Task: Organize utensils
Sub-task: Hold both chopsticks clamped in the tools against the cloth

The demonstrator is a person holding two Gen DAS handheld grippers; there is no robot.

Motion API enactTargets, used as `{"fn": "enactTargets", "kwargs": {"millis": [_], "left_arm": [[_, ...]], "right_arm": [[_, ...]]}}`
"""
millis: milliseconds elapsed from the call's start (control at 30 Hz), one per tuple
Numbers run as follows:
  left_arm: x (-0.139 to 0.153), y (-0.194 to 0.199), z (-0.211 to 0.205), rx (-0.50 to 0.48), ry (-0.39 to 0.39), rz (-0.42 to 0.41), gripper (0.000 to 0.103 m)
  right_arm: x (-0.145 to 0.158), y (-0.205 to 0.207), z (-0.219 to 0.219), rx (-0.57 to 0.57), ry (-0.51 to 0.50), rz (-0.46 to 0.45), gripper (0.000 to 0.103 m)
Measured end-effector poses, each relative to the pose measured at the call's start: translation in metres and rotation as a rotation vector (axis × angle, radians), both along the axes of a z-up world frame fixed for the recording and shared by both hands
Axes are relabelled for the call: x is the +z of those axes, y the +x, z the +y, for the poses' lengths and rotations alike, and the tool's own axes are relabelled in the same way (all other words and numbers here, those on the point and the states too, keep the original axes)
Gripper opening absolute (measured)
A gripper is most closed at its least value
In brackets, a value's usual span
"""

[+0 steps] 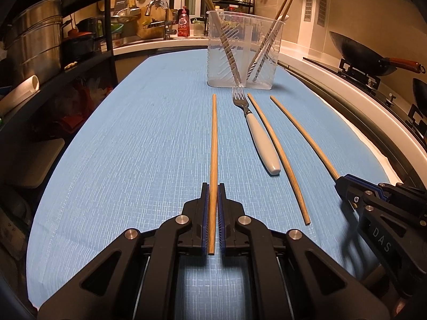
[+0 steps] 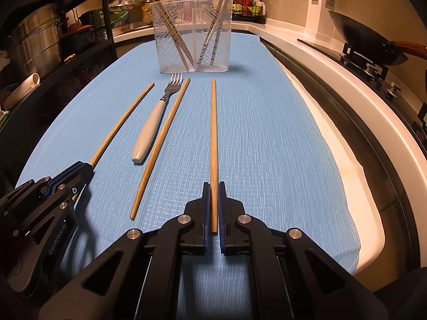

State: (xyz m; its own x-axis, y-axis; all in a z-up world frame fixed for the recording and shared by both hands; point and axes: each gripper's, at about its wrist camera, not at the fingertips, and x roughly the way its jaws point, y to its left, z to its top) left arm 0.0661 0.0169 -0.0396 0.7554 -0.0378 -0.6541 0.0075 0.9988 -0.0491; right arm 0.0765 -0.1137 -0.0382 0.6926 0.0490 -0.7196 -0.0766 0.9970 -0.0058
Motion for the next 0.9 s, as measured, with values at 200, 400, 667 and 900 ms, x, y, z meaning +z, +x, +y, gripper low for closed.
{"fn": "enactTargets", "kwargs": {"millis": [200,400,667,900], "left_arm": [[-0.0002,-0.0012,-0.0002,-0.001,-0.002,0.0,0.006],[-0.0004,-0.0018,0.0003,-0.001,0.007,-0.002,0.006],[-0.0005,-0.0026,0.0001,0.002,-0.006,-0.004,0.006],[-0.0038,-0.0085,-0.0019,0.015,0.005,-0.045,0.006]], "right_arm": [[-0.0005,-0.0004,0.0013,0.001,-0.01,-0.004,0.005],[-0.0004,0.0005,0.0009,0.001,-0.005,-0.003,0.006],[-0.0005,0.001,0.0012,0.002,-0.011,-0.005,0.006],[-0.0007,0.0013,0.0,0.003,-0.011,-0.004,0.006]]}}
